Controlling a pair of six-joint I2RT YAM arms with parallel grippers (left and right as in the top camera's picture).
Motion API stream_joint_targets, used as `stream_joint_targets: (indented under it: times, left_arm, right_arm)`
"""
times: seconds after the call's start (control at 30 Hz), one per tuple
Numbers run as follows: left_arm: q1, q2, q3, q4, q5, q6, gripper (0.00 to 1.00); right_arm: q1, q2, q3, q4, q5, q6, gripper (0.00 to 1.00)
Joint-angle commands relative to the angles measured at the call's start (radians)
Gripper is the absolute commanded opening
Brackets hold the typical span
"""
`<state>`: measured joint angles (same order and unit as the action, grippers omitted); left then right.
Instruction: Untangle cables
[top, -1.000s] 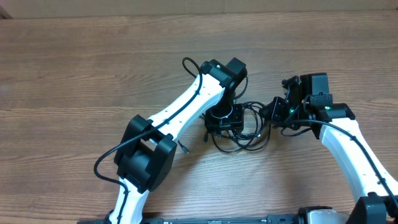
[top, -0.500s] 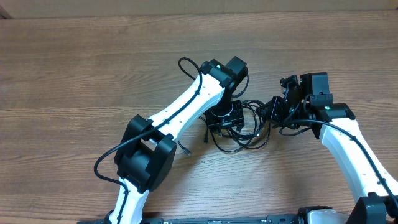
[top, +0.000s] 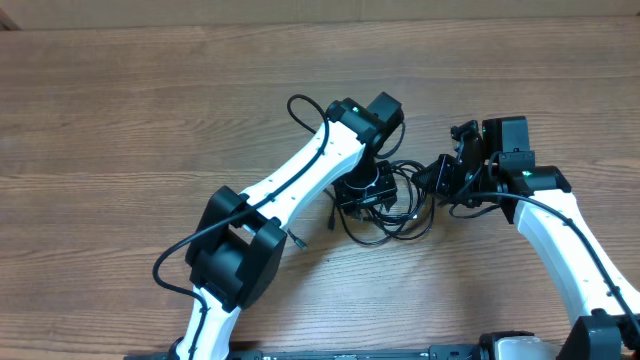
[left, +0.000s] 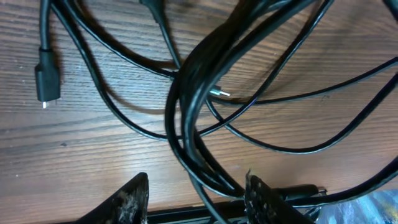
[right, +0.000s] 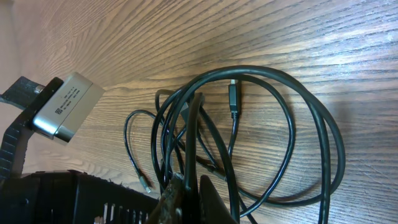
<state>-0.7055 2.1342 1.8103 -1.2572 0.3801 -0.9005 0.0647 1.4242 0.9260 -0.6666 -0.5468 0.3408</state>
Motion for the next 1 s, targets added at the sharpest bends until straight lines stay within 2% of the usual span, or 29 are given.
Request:
stream_joint_targets:
  times: [0.0,0.27,0.4,0.57,0.77,0.97]
  left_arm:
    - [-0.022,-0.011,-0.009,0.006,-0.020,-0.032,0.48]
    - [-0.037,-0.011,-0.033,0.018,-0.045,-0.073,0.45]
    - [-0.036,-0.011,-0.086,0.047,-0.043,-0.077,0.40]
    - [-0.032,-0.011,-0.094,0.062,-0.048,-0.072,0.20]
    - [-0.010,-0.011,-0.094,0.092,-0.044,-0.072,0.18]
    - [0.032,-0.012,-0.093,0.167,0.065,-0.037,0.20]
  right_arm:
    - [-0.004,0.001,0.024,0.007,-0.017,0.004,0.04]
    - [-0.004,0.001,0.024,0.006,-0.017,0.004,0.04]
    - [-0.004,0.001,0.024,0.004,-0.018,0.004,0.04]
    - [-0.004,0.001,0.024,0.004,-0.017,0.004,0.04]
    - [-0.004,0.001,0.024,0.003,-0.017,0.004,0.04]
    - [-0.004,0.001,0.024,0.000,-0.017,0.004,0.04]
